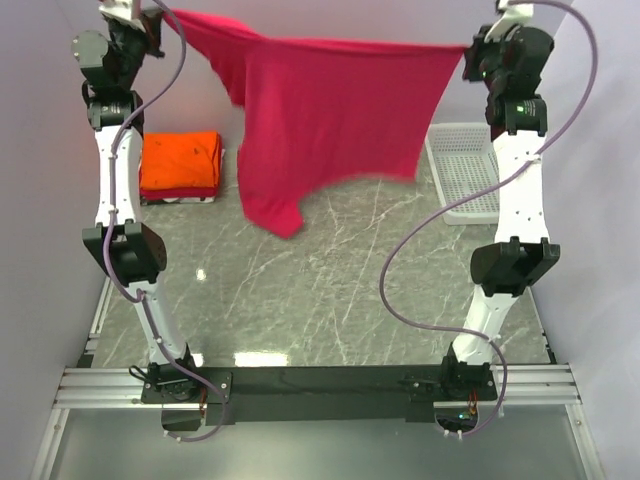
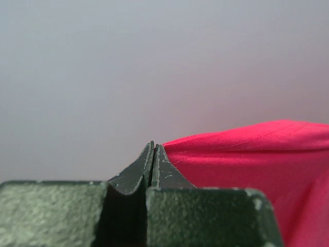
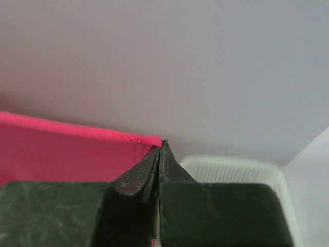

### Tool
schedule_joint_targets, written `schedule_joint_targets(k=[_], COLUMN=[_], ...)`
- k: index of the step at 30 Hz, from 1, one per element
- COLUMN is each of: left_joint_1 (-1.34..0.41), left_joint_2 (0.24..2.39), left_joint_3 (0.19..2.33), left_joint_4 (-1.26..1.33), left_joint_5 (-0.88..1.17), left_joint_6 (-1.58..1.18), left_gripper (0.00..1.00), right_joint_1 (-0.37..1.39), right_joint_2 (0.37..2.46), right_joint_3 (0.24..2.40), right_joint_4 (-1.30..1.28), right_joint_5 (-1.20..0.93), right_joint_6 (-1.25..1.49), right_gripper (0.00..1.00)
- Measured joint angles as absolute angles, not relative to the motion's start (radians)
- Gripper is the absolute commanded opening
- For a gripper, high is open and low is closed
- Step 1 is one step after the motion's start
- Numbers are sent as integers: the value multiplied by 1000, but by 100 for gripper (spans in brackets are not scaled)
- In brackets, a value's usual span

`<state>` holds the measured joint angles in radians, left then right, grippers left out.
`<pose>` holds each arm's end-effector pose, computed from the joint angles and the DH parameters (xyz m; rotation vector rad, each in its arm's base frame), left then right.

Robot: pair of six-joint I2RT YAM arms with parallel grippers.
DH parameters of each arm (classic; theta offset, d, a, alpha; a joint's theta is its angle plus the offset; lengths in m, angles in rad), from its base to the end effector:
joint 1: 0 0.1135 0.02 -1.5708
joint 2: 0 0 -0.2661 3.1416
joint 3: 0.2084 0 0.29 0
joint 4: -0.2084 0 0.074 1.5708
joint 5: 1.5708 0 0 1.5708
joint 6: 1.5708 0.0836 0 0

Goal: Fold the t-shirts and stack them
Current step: Flatten the tshirt out

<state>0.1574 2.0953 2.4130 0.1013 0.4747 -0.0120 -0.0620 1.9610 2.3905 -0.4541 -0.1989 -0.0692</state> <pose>0.5389 0.0468 0.5498 0.3228 1.1576 -0.1457 0.5101 -0.0151 0.5285 -0.1603 1.5871 0.0565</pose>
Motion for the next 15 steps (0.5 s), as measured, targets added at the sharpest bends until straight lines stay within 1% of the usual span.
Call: schedule_joint_targets(k=[4, 7, 11, 15], left_joint_1=[157, 158, 164, 175], left_joint_2=[2095, 2054, 1937, 1785], left_joint_3=[2452, 2424, 2257, 1924], left_joint_4=[271, 364, 443, 494], left_joint_5=[430, 420, 438, 502], left_joint_6=[-36, -38, -18, 47], left_gripper=[1, 1, 1, 1], right_joint_1=[-53, -53, -53, -53], right_joint_2=[1933, 1894, 1820, 1740], right_joint_3=[2416, 2407, 2326, 2106], right_joint_4=[-303, -218, -138, -105], right_joint_5=[-174, -171, -177, -211], right_joint_6=[-36, -26, -33, -64], right_gripper=[0, 0, 0, 0])
